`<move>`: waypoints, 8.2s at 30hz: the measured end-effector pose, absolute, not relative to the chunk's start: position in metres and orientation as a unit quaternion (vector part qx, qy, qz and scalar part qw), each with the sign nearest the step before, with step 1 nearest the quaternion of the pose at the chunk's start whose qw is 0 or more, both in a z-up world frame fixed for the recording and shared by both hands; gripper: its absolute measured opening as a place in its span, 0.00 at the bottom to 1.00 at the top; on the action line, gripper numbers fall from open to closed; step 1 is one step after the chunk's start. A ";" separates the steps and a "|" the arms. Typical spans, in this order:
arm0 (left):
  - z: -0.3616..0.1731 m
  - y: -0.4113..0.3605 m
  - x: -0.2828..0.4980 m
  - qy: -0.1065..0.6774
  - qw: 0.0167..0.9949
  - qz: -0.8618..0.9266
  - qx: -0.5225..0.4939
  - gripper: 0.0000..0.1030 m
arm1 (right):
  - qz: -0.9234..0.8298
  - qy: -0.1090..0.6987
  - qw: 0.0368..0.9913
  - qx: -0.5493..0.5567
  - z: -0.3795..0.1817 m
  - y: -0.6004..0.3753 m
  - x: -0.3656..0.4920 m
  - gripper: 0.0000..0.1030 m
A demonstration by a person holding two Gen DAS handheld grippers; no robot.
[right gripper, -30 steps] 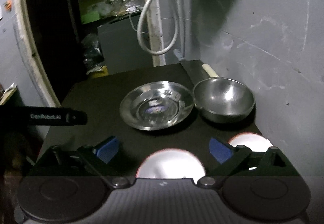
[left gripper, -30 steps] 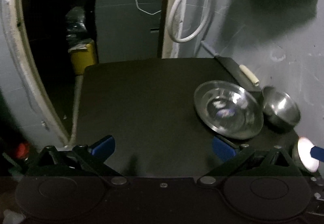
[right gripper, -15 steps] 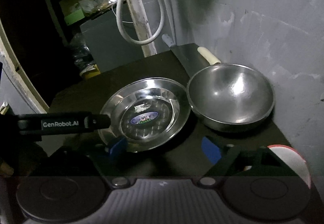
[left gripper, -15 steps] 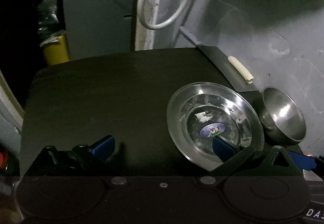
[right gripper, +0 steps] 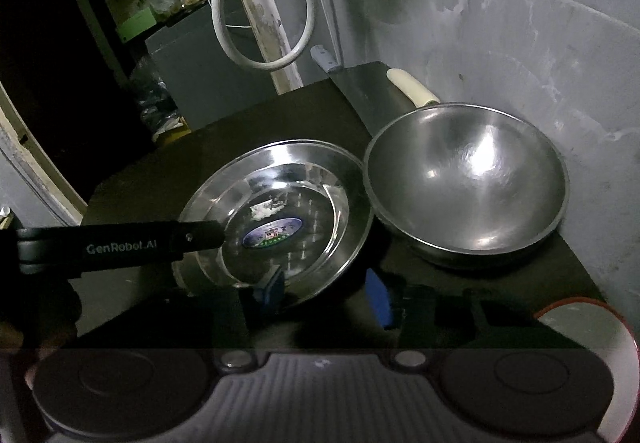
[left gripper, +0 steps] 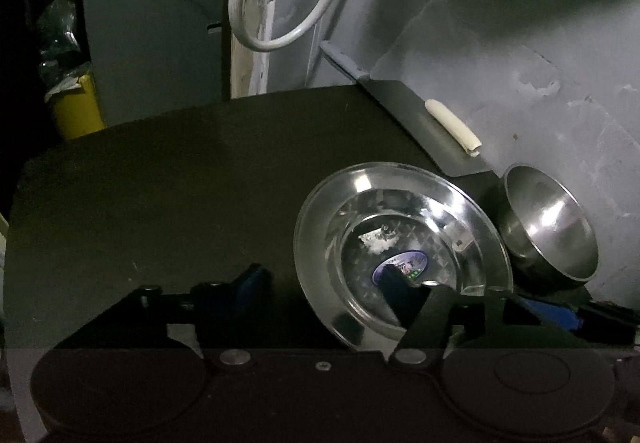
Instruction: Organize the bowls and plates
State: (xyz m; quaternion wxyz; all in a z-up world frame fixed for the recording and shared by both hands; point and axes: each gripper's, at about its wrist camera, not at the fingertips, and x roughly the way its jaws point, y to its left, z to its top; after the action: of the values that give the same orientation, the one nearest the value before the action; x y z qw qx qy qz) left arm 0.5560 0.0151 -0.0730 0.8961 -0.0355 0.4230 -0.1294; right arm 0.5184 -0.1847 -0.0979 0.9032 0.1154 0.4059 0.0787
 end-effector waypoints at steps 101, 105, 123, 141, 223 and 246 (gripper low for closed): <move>-0.035 0.068 0.275 0.454 0.887 -0.086 -0.022 0.28 | 0.291 0.448 0.838 0.110 -0.062 -0.183 0.307 0.29; -0.038 0.067 0.274 0.462 0.883 -0.081 -0.025 0.29 | 0.292 0.454 0.835 0.108 -0.062 -0.180 0.308 0.29; -0.044 0.064 0.275 0.474 0.878 -0.067 -0.006 0.30 | 0.292 0.470 0.826 0.107 -0.066 -0.175 0.317 0.30; -0.046 0.053 0.278 0.476 0.877 -0.060 0.028 0.32 | 0.290 0.470 0.829 0.088 -0.064 -0.168 0.315 0.31; -0.037 -0.116 0.530 0.371 0.918 -0.137 0.007 0.19 | 0.093 0.298 0.936 0.161 -0.059 -0.284 0.475 0.42; 0.011 -0.085 0.361 0.379 0.911 -0.163 -0.020 0.20 | 0.168 0.317 0.920 0.156 -0.014 -0.290 0.315 0.42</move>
State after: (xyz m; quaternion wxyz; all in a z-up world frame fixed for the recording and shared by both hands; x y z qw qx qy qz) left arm 0.3609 -0.0847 0.0114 0.9109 -0.0201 0.3787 -0.1626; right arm 0.3146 -0.2901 -0.0143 0.9201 0.1561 0.3172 0.1685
